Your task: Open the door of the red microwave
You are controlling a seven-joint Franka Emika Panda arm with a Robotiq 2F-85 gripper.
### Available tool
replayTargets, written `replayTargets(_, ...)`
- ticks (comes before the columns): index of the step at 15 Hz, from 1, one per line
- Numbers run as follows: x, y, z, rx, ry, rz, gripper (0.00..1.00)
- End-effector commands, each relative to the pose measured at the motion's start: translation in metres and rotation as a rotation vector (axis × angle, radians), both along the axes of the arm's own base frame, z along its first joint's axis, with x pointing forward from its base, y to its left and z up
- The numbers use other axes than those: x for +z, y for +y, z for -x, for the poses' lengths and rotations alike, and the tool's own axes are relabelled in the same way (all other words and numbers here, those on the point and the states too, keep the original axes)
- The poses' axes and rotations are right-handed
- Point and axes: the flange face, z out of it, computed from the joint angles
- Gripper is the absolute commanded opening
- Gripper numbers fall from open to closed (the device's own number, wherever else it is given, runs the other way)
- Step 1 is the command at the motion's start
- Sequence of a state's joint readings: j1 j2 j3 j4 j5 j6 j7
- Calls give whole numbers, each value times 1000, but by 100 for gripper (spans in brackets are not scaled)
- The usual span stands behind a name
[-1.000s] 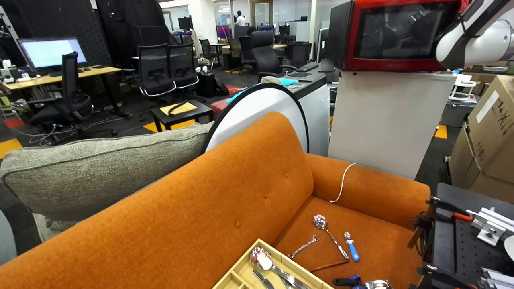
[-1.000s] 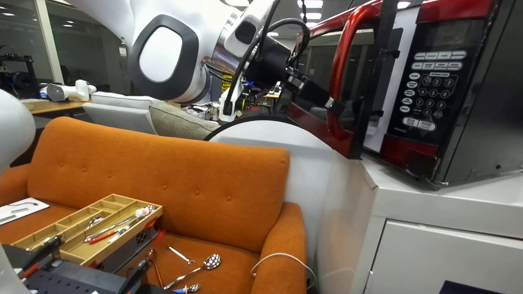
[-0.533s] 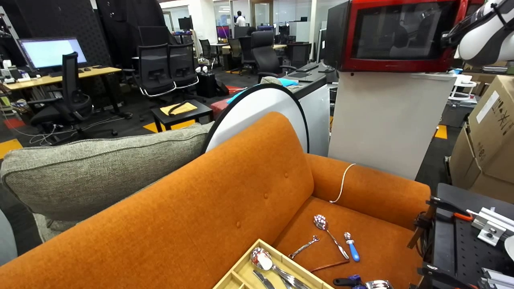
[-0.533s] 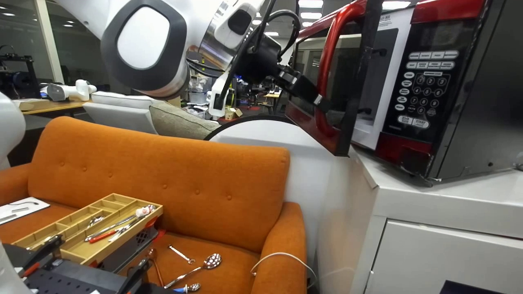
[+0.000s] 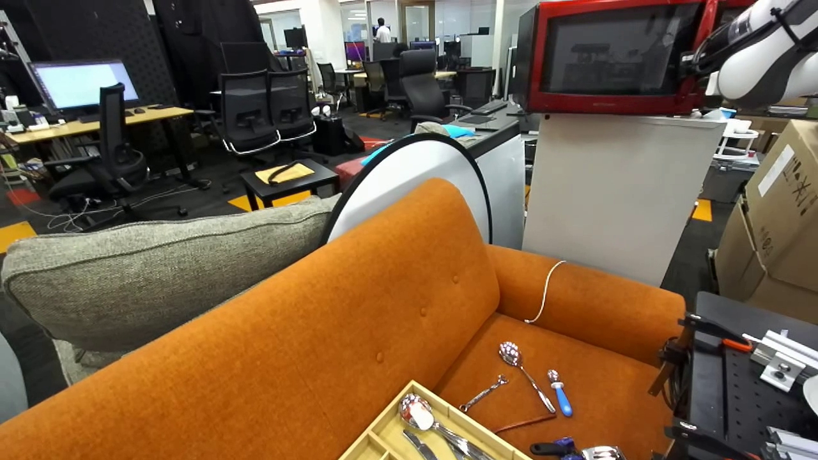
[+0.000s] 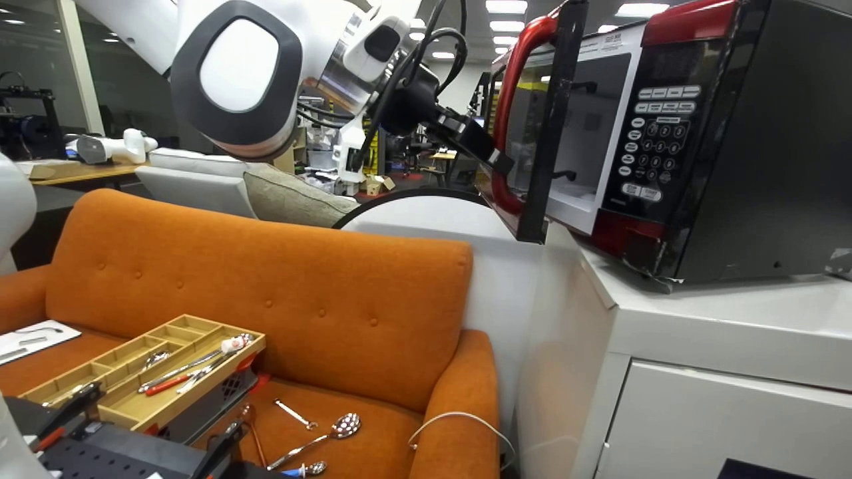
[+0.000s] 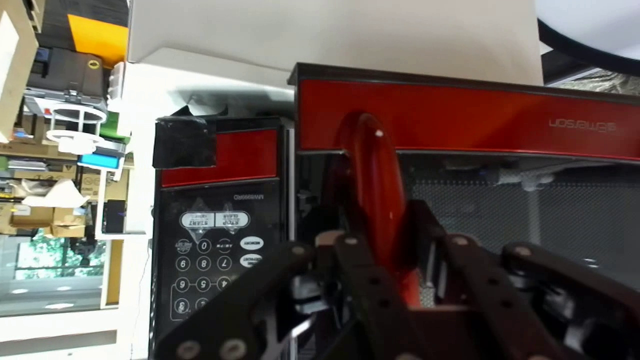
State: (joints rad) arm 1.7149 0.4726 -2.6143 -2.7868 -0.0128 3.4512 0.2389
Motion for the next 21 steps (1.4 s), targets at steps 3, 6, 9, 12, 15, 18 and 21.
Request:
replayTargets(3,-2,19,-22,72,-23,2,7)
replayTargets(6,0,21,-24,77,-21,3,7)
replayTargets(9,-1,22,-25,81,-23,2,7)
replayTargets(12,-1,26,-29,92,-25,0,7)
replayTargets(15,-2,29,-32,103,-24,-1,7)
replayTargets(18,-2,32,-35,115,-24,-1,7)
replayTargets(21,-2,35,-37,122,-25,-1,8)
